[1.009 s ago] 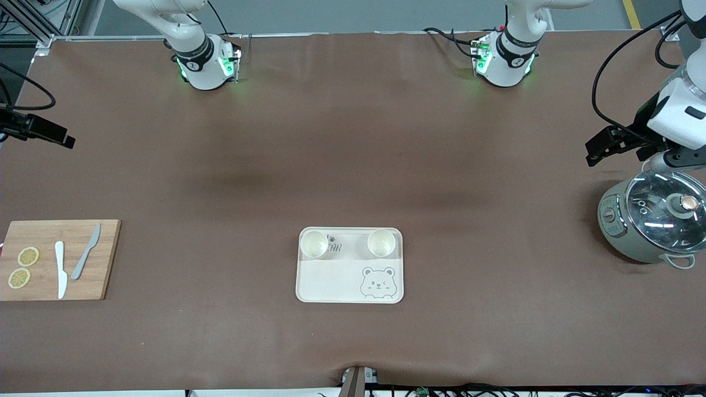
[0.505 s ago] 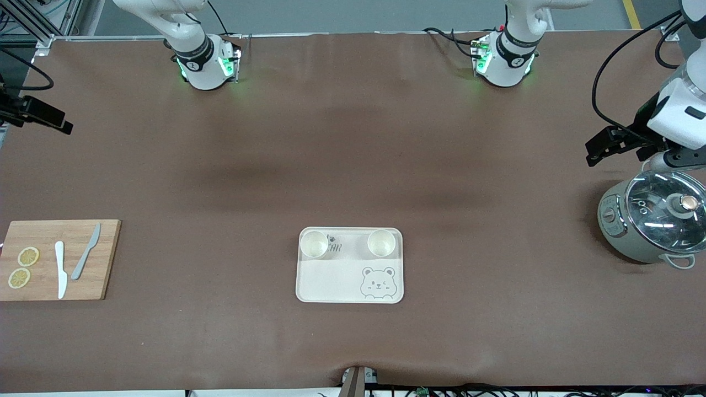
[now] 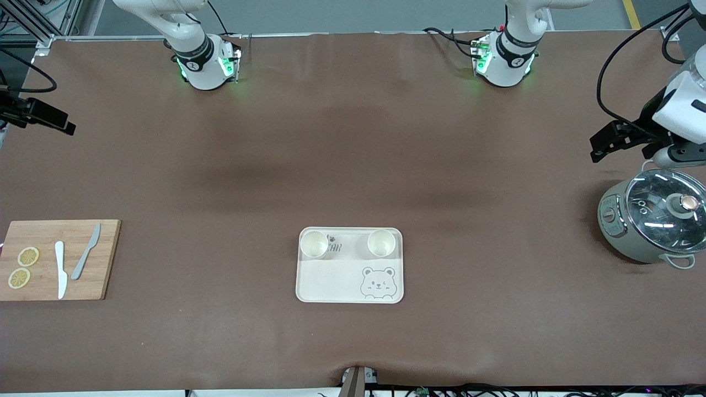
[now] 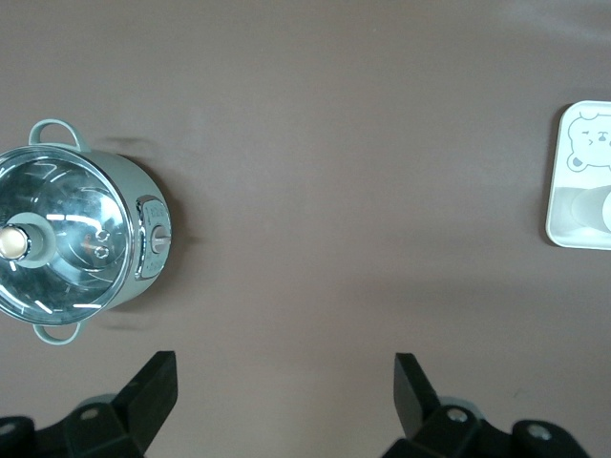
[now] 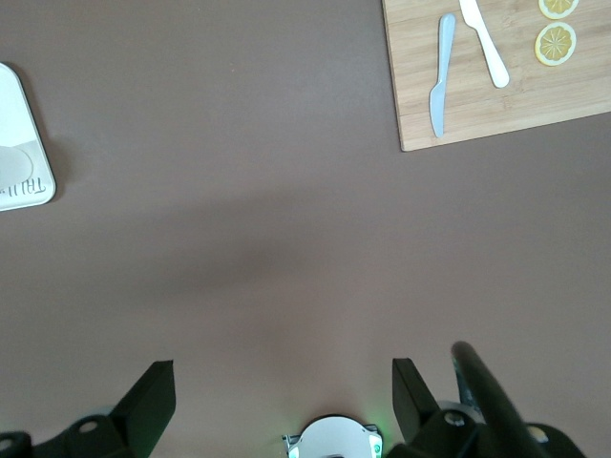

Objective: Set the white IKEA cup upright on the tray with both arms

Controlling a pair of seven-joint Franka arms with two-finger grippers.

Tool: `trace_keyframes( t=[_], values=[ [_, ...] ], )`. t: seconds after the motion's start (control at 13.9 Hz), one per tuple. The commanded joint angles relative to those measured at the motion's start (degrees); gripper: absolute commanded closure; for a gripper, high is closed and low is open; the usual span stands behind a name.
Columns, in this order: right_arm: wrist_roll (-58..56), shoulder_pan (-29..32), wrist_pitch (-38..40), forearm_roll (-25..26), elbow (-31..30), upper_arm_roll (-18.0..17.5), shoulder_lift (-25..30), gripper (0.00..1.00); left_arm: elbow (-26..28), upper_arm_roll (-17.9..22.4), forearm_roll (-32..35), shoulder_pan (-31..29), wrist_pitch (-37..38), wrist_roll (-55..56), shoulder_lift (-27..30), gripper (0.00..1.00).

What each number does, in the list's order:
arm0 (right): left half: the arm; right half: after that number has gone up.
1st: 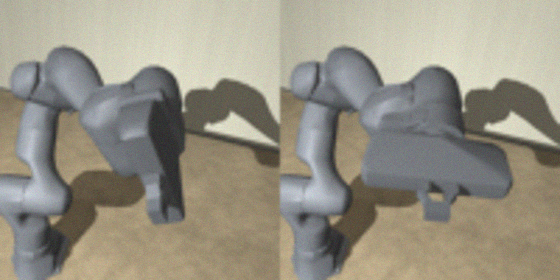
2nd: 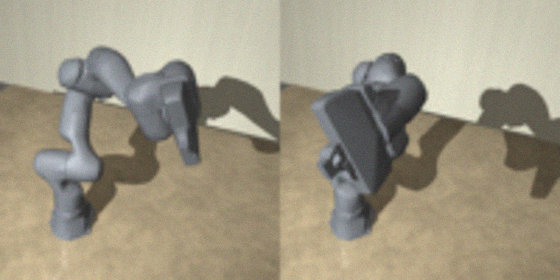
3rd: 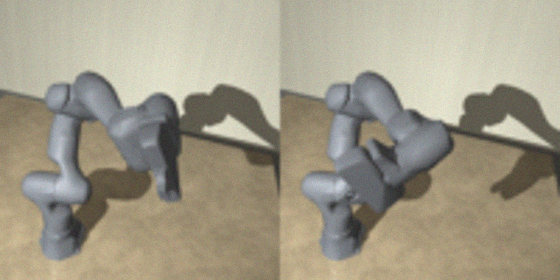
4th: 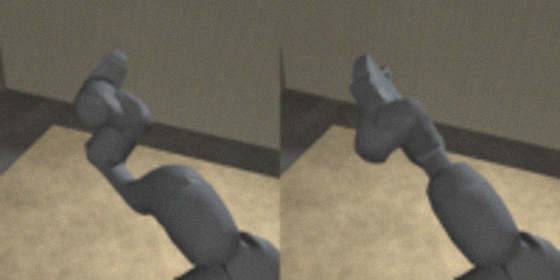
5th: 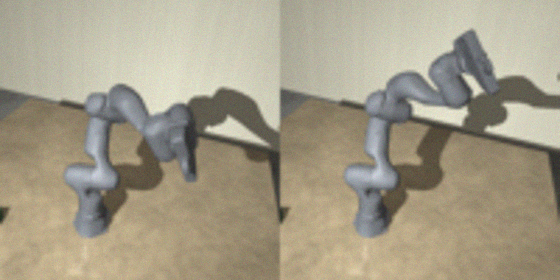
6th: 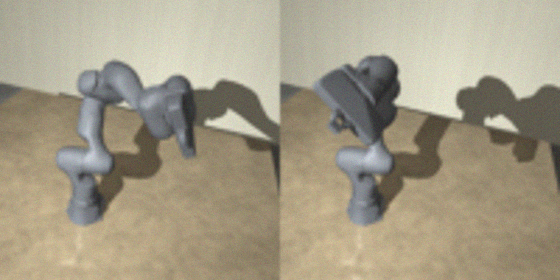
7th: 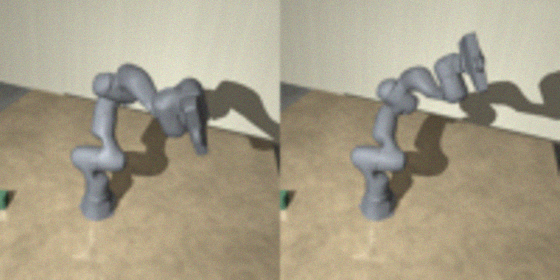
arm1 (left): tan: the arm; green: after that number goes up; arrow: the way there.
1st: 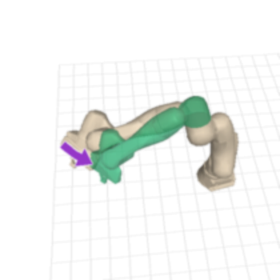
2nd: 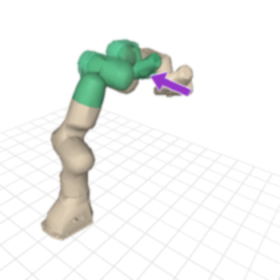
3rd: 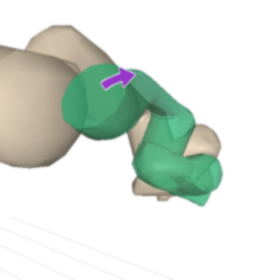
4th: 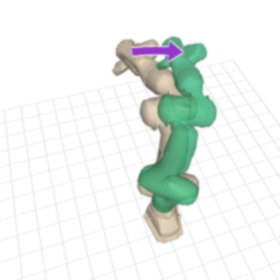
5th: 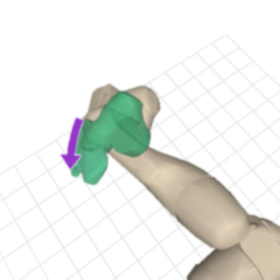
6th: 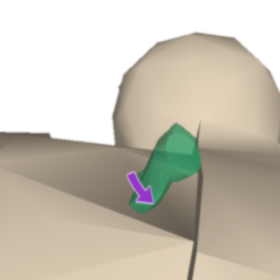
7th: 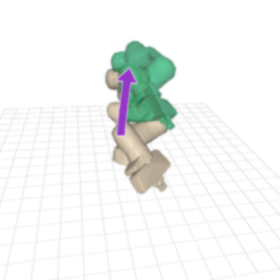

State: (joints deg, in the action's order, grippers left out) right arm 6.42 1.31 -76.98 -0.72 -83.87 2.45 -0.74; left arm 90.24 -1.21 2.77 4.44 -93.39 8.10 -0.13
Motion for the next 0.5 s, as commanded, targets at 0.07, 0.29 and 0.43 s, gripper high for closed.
trace_keyframes(
  t=[0.07,0.29,0.43],
  values=[
    [-0.35,-0.26,0.07,1.34,-0.16,-0.17,0.3,0.0,-1.3,0.24,-0.83,-0.13,1.98,-1.07,-0.05,0.0],
    [-0.35,-0.26,0.07,1.34,-0.42,-0.17,0.3,0.0,-1.29,0.07,-0.83,0.13,2.07,-0.98,0.04,0.0],
    [-0.35,-0.26,0.07,1.34,-0.42,-0.17,0.3,0.0,-1.3,-0.02,-0.83,0.05,2.07,-0.98,0.13,0.0]
  ],
)
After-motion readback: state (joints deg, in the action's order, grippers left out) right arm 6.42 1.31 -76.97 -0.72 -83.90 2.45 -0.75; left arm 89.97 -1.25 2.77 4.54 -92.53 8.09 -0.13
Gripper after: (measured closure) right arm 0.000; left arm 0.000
